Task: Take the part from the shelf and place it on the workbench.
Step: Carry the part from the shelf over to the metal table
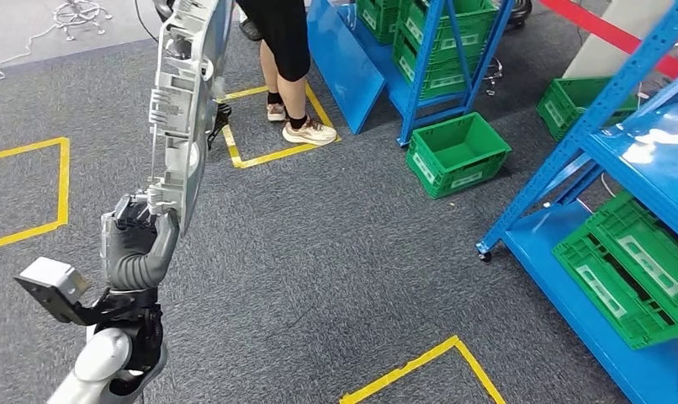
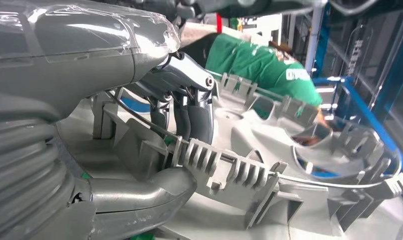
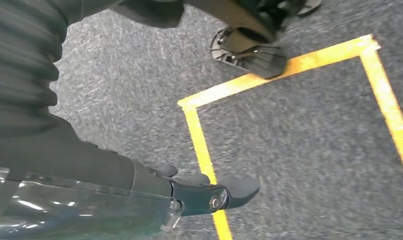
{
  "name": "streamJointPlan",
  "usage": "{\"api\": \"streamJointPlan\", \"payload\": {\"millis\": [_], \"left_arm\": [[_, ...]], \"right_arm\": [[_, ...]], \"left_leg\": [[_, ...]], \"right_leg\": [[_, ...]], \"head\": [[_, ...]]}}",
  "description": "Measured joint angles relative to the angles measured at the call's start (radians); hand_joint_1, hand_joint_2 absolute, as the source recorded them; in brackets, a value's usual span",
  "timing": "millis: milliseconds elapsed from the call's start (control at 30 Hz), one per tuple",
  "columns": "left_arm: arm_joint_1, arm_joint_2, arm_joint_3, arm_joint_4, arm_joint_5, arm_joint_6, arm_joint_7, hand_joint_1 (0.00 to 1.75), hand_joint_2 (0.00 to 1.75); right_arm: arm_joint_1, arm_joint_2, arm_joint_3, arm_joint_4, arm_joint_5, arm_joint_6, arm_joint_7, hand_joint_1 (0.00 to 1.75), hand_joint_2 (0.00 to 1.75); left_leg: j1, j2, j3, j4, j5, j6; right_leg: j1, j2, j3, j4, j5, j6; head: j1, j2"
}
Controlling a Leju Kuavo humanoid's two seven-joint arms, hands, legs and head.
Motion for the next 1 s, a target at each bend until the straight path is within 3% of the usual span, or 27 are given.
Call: {"api": "streamJointPlan", "payload": {"millis": [67,133,167,200,233,267,300,367,400,433,500,533,567,633,700,733,767,800,867,933,1000], "left_arm": [[-0.001,0.000,0.003,-0.008,-0.001,0.000,0.001,1.75,1.75],[-0.001,0.000,0.006,-0.016,-0.005,0.000,0.004,1.75,1.75],[-0.001,0.000,0.007,-0.017,-0.010,0.000,0.006,1.75,1.75],[0.000,0.000,0.007,-0.018,-0.015,0.000,0.007,1.75,1.75],[0.001,0.000,0.007,-0.018,-0.019,0.000,0.008,1.75,1.75],[0.003,0.000,0.008,-0.018,-0.021,-0.001,0.007,1.75,1.75],[0.005,0.000,0.008,-0.018,-0.020,-0.003,0.003,1.75,1.75],[0.007,0.000,0.008,-0.017,-0.017,-0.012,-0.011,1.75,1.75],[0.008,-0.001,0.007,-0.015,-0.016,-0.018,-0.019,1.75,1.75],[0.008,-0.001,0.007,-0.012,-0.015,-0.024,-0.026,1.75,1.75],[0.008,-0.002,0.006,-0.003,-0.020,-0.028,-0.034,1.75,1.75],[0.008,-0.002,0.006,0.003,-0.028,-0.025,-0.034,1.75,1.75],[0.004,-0.002,0.007,0.010,-0.035,-0.022,-0.032,1.75,1.75],[-0.010,-0.001,0.006,0.024,-0.044,-0.022,-0.023,1.75,1.75],[-0.028,-0.002,0.001,0.036,-0.048,-0.036,-0.012,1.75,1.75],[-0.035,-0.003,-0.003,0.043,-0.049,-0.046,-0.007,1.75,1.75],[-0.045,-0.004,-0.009,0.050,-0.048,-0.056,-0.001,1.75,1.75],[-0.058,-0.005,-0.016,0.058,-0.046,-0.065,0.005,1.75,1.75],[-0.094,-0.008,-0.033,0.076,-0.047,-0.077,0.017,1.75,1.75],[-0.138,-0.015,-0.057,0.099,-0.051,-0.084,0.031,1.75,1.75],[-0.183,-0.027,-0.086,0.126,-0.053,-0.089,0.042,1.75,1.75]], "right_arm": [[-0.005,0.000,0.000,0.000,0.001,0.001,0.004,0.00,1.75],[-0.006,0.001,0.000,0.000,0.002,0.001,0.006,0.00,1.75],[-0.005,0.001,0.000,0.000,0.003,0.001,0.006,0.00,1.75],[-0.004,0.001,0.000,0.000,0.005,0.001,0.007,0.00,1.75],[-0.004,0.001,0.001,0.000,0.007,0.001,0.007,0.00,1.75],[-0.004,0.001,0.001,0.000,0.010,0.000,0.007,0.00,1.75],[-0.005,0.001,0.001,0.000,0.014,-0.004,0.007,0.00,1.75],[-0.005,-0.002,0.001,0.000,0.018,-0.014,0.004,0.00,1.75],[-0.005,-0.004,0.001,0.000,0.016,-0.020,0.000,0.00,1.75],[-0.006,-0.006,0.001,0.000,0.012,-0.023,-0.005,0.00,1.75],[-0.007,-0.007,0.001,0.000,0.003,-0.023,-0.013,0.00,1.75],[-0.008,-0.006,0.001,0.000,0.000,-0.021,-0.012,0.00,1.75],[-0.007,-0.005,0.001,0.000,-0.002,-0.019,-0.010,0.00,1.75],[-0.001,-0.003,0.001,0.000,-0.001,-0.014,-0.003,0.00,1.75],[0.011,-0.003,0.000,0.000,0.007,-0.011,0.001,0.00,1.75],[0.017,-0.003,0.000,0.000,0.008,-0.012,0.002,0.00,1.75],[0.021,-0.003,0.000,0.000,0.006,-0.014,-0.001,0.00,1.75],[0.024,-0.004,0.000,0.000,-0.001,-0.017,-0.007,0.00,1.75],[0.026,-0.012,-0.002,0.001,-0.023,-0.023,-0.027,0.00,1.75],[0.025,-0.025,-0.010,0.001,-0.046,-0.024,-0.049,0.00,1.75],[0.027,-0.036,-0.022,0.001,-0.059,-0.023,-0.064,0.00,1.75]], "left_leg": [[0.002,-0.021,-0.004,-0.002,0.006,0.010],[0.002,-0.043,-0.009,-0.002,0.011,0.019],[0.001,-0.055,-0.012,-0.002,0.013,0.022],[-0.001,-0.068,-0.015,-0.002,0.015,0.025],[-0.003,-0.082,-0.017,-0.002,0.017,0.027],[-0.005,-0.095,-0.018,-0.002,0.019,0.028],[-0.007,-0.109,-0.018,-0.002,0.021,0.029],[-0.008,-0.135,-0.019,-0.002,0.025,0.027],[-0.006,-0.147,-0.022,-0.003,0.028,0.023],[-0.002,-0.159,-0.025,-0.004,0.032,0.018],[0.002,-0.182,-0.031,-0.009,0.043,0.003],[0.001,-0.171,-0.035,-0.009,0.043,-0.001],[-0.002,-0.144,-0.043,0.002,0.033,-0.005],[-0.004,-0.077,-0.080,0.075,-0.018,-0.011],[0.004,-0.061,-0.127,0.183,-0.072,-0.023],[0.008,-0.060,-0.136,0.212,-0.077,-0.029],[0.013,-0.059,-0.129,0.208,-0.065,-0.035],[0.017,-0.052,-0.102,0.169,-0.039,-0.042],[0.018,-0.008,-0.037,0.063,0.000,-0.050],[0.013,0.024,-0.013,0.016,0.002,-0.033],[0.009,0.008,-0.021,0.018,0.002,-0.006]], "right_leg": [[-0.005,0.025,-0.010,0.028,-0.028,0.009],[-0.008,0.060,-0.050,0.132,-0.095,0.017],[-0.008,0.067,-0.079,0.200,-0.128,0.018],[-0.008,0.069,-0.103,0.255,-0.148,0.016],[-0.007,0.071,-0.114,0.279,-0.148,0.013],[-0.006,0.074,-0.109,0.267,-0.129,0.006],[-0.005,0.081,-0.089,0.220,-0.093,-0.003],[0.000,0.120,-0.035,0.093,-0.021,-0.027],[0.003,0.138,-0.016,0.046,-0.001,-0.036],[0.006,0.148,-0.007,0.022,0.006,-0.042],[0.009,0.136,0.002,0.001,0.007,-0.045],[0.007,0.125,0.009,-0.015,0.012,-0.043],[0.006,0.114,0.017,-0.034,0.018,-0.042],[0.003,0.089,0.024,-0.055,0.029,-0.040],[0.002,0.064,0.020,-0.055,0.030,-0.041],[0.001,0.052,0.018,-0.052,0.029,-0.039],[-0.001,0.042,0.017,-0.048,0.027,-0.035],[-0.004,0.032,0.015,-0.042,0.023,-0.030],[-0.005,0.017,0.010,-0.022,0.010,-0.013],[0.000,0.005,0.004,-0.005,-0.001,0.001],[0.000,-0.008,0.002,-0.001,-0.004,0.008]], "head": [[0.001,0.000],[0.003,0.000],[0.003,0.000],[0.003,0.000],[0.003,0.000],[0.003,0.000],[0.003,0.000],[0.002,0.000],[0.003,0.000],[0.002,0.000],[0.003,0.000],[0.002,0.000],[0.000,0.000],[-0.003,0.000],[-0.005,0.000],[-0.005,0.000],[-0.005,0.000],[-0.005,0.000],[-0.008,0.000],[-0.007,0.000],[-0.002,0.000]]}}
